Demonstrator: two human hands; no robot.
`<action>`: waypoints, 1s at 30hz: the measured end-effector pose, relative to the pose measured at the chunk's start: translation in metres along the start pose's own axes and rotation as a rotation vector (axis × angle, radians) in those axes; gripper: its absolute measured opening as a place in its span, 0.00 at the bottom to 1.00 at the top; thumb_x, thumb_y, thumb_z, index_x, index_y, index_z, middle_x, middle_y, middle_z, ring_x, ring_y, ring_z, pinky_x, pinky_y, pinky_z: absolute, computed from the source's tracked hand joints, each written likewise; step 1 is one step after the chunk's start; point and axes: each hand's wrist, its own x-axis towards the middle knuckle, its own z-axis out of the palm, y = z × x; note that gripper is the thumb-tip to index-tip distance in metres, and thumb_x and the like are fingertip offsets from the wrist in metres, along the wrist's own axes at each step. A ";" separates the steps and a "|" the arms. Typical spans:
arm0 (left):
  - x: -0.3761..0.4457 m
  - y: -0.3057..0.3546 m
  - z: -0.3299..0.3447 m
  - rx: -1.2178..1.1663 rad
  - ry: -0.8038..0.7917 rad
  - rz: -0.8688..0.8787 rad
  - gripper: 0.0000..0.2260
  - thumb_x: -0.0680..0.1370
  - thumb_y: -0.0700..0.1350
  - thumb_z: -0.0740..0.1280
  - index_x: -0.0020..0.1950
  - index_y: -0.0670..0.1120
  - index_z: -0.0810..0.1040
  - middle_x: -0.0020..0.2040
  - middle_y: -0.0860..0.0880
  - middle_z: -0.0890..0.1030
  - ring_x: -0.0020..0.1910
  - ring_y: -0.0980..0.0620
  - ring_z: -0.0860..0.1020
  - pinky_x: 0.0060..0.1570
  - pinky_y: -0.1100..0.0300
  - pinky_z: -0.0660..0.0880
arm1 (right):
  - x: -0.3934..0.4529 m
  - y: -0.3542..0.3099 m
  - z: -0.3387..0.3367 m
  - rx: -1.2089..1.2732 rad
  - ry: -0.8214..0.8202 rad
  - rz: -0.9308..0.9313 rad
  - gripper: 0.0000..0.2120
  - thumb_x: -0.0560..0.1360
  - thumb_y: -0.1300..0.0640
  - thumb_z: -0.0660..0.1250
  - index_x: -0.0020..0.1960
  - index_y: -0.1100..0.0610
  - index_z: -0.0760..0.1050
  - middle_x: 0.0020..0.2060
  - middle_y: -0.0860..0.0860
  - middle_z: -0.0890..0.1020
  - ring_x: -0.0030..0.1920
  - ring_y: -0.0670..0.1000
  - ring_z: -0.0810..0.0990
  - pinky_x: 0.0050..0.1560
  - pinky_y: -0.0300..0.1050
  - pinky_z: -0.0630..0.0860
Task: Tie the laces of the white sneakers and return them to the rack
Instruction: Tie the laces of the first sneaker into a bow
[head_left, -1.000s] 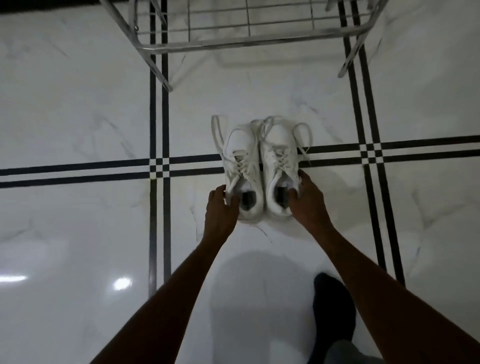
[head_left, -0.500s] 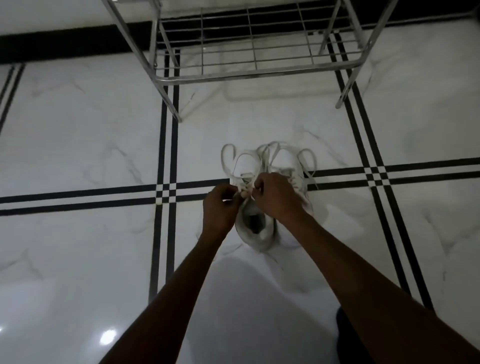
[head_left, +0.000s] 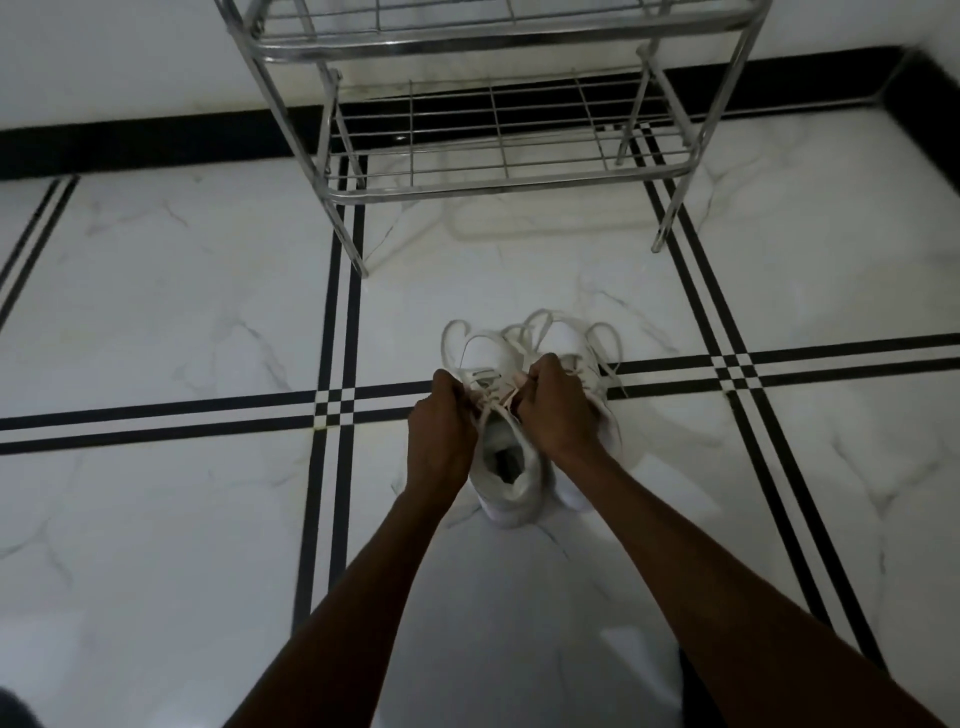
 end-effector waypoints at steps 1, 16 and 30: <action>0.000 -0.001 0.000 -0.022 -0.005 -0.007 0.04 0.80 0.36 0.64 0.49 0.42 0.70 0.40 0.44 0.80 0.35 0.48 0.75 0.31 0.59 0.64 | 0.001 0.002 0.000 0.026 -0.009 0.004 0.08 0.80 0.56 0.62 0.50 0.61 0.71 0.47 0.61 0.83 0.48 0.60 0.82 0.42 0.51 0.77; 0.027 0.024 -0.051 -0.489 -0.105 0.099 0.14 0.84 0.49 0.63 0.52 0.40 0.82 0.50 0.47 0.87 0.48 0.51 0.84 0.42 0.60 0.81 | 0.007 -0.037 -0.028 0.139 -0.662 -0.226 0.11 0.80 0.52 0.64 0.51 0.57 0.83 0.44 0.54 0.87 0.45 0.51 0.85 0.43 0.38 0.78; 0.008 0.015 -0.023 -0.552 -0.188 -0.156 0.15 0.84 0.51 0.62 0.60 0.41 0.78 0.55 0.45 0.85 0.56 0.49 0.83 0.55 0.54 0.79 | 0.015 -0.018 -0.033 0.099 0.002 -0.384 0.03 0.69 0.58 0.78 0.42 0.57 0.86 0.37 0.50 0.88 0.37 0.45 0.85 0.44 0.45 0.83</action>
